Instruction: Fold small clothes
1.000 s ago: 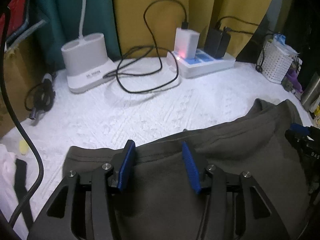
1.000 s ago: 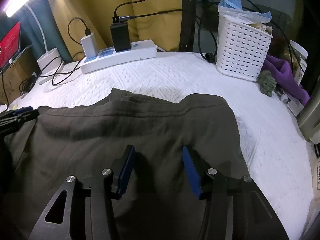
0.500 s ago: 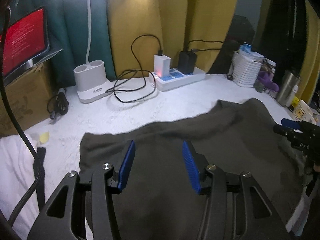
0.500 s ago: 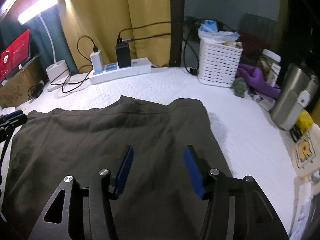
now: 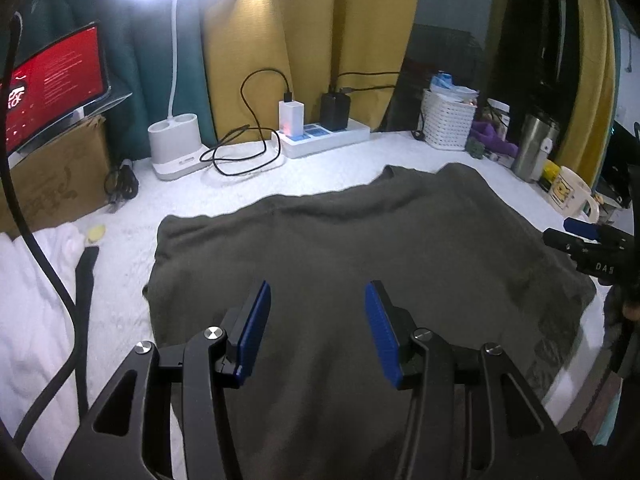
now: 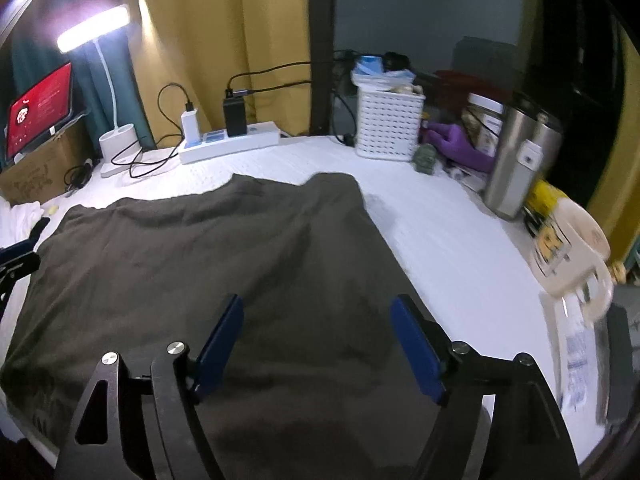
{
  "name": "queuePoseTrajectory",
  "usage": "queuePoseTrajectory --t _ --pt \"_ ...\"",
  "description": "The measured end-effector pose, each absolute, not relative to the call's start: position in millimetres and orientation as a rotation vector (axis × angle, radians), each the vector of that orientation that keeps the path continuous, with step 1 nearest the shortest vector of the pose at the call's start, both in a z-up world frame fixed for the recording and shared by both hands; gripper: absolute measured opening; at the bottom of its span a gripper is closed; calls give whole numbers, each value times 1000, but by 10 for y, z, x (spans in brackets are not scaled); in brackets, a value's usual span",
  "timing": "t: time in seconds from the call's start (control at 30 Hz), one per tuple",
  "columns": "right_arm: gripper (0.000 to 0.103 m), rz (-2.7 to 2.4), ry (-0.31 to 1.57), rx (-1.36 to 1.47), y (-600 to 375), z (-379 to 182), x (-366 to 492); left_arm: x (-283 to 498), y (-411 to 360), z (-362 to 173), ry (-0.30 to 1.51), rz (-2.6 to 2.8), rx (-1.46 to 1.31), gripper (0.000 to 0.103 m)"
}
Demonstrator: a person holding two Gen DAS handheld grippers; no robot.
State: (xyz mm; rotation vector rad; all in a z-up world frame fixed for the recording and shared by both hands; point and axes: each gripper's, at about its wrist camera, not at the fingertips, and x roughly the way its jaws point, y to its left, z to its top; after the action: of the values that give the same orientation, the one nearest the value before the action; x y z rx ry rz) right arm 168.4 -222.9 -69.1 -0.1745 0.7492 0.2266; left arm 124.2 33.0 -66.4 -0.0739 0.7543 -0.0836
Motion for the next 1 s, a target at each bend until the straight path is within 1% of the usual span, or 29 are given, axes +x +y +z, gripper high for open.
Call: queuePoseTrajectory --t 0.3,0.5,0.67,0.93,1.0 --pt "79 139 768 -76 -2843 -822 1239 883 222 -729 753 -97 -76 49" --pt "79 130 846 68 -3213 -1027 1038 750 234 -782 760 -92 -98 49" --pt "79 145 887 128 -3282 -1158 948 731 334 -831 770 -59 -113 49" --pt "80 103 917 183 -3393 -1128 870 754 575 -901 776 -4 -147 49" --pt "82 99 922 189 -3360 -1128 868 766 636 -921 776 8 -160 49"
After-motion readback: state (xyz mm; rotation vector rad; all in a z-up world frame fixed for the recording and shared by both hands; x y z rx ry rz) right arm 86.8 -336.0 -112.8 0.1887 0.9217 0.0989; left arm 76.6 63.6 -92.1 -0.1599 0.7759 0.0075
